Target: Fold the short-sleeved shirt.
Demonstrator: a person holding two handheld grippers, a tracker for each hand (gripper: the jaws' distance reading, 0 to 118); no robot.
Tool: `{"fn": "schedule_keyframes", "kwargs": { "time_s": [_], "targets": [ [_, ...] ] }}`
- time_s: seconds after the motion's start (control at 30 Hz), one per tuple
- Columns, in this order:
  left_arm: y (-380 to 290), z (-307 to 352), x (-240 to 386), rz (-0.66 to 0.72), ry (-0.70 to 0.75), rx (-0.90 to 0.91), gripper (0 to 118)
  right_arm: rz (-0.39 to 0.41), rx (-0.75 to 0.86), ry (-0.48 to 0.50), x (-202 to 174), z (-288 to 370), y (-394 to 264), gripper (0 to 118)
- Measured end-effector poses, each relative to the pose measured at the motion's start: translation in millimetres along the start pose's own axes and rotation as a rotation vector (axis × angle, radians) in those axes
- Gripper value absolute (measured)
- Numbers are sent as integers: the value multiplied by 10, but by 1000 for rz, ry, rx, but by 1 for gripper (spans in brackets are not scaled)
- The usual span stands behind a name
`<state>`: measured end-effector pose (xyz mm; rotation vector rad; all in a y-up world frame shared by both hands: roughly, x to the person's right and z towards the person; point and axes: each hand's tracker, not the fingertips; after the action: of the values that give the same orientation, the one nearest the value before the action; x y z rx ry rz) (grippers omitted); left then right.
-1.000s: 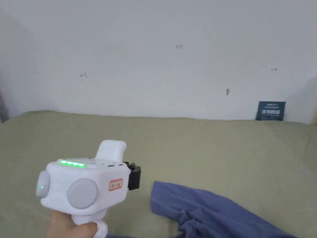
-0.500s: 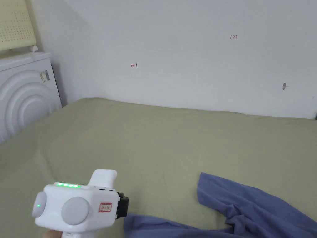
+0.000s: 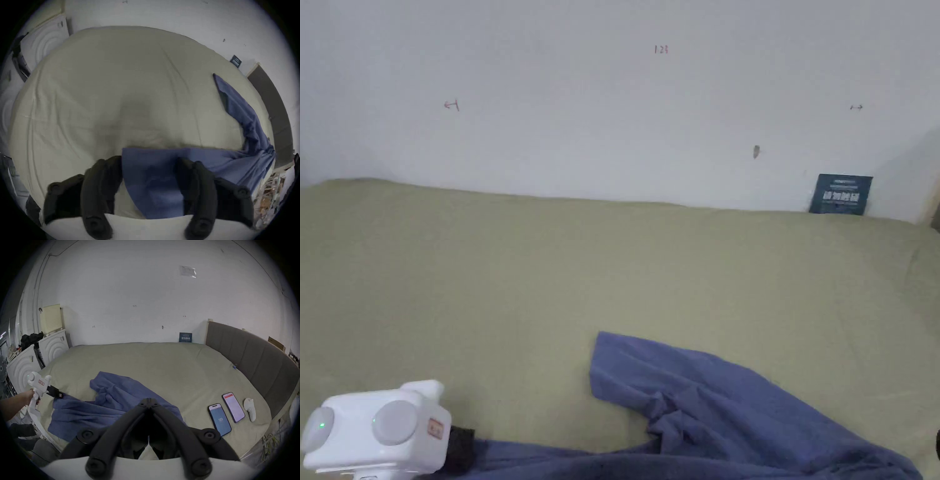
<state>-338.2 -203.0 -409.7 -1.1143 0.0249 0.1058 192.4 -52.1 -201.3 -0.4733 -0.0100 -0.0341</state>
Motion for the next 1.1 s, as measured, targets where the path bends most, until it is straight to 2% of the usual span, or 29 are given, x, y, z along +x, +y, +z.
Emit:
{"fn": "schedule_keyframes", "kwargs": {
  "time_s": [0.03,0.07,0.1,0.13,0.17,0.2,0.23,0.3,0.33,0.4,0.43,0.47,0.5,0.53,0.67,0.73,0.83,0.93,1.03,1.1],
  "targets": [
    [-2,19,1,-16,-11,2,5,-12,-14,-10,44,-53,-5,0],
    [-60,104,22,-18,-86,25,4,-31,-38,-26,92,-125,3,0],
    [-81,141,41,2,-91,21,4,-45,-59,-31,139,-205,20,3],
    [-84,152,60,-3,-69,11,4,-63,-92,-10,232,-325,20,18],
    [-94,171,70,-15,-77,17,4,-76,-138,40,324,-459,45,50],
    [-110,214,69,-22,-86,24,4,-91,-191,81,383,-585,78,101],
    [-111,243,84,-28,-94,25,4,-93,-261,87,425,-752,103,118],
    [-114,297,115,-32,-100,34,4,-79,-383,123,471,-1072,68,113],
    [-97,327,97,-28,-105,39,4,-72,-375,92,495,-1228,64,113],
    [-95,378,104,-11,-126,48,4,-85,-473,59,546,-1528,-13,110],
    [-93,400,112,-10,-138,48,4,-108,-528,56,575,-1679,-67,101],
    [-71,403,93,-11,-143,47,4,-136,-585,60,607,-1813,-120,84],
    [-71,410,101,-12,-143,47,4,-158,-607,30,622,-1895,-168,55],
    [-73,410,115,-15,-146,44,4,-167,-626,6,621,-1944,-234,33],
    [-52,379,126,-13,-190,28,4,-201,-653,-16,615,-2035,-354,9],
    [-27,403,120,-7,-215,40,4,-195,-615,-32,579,-1975,-319,7],
    [37,539,121,-12,-246,80,4,-154,-557,-5,508,-1831,-197,7],
    [175,740,74,15,-281,151,4,-190,-469,43,511,-1652,-5,7],
    [341,996,38,33,-244,284,4,-205,-374,83,486,-1471,244,7],
    [469,1170,27,18,-254,335,4,-178,-316,80,436,-1388,416,7]
  ]
}}
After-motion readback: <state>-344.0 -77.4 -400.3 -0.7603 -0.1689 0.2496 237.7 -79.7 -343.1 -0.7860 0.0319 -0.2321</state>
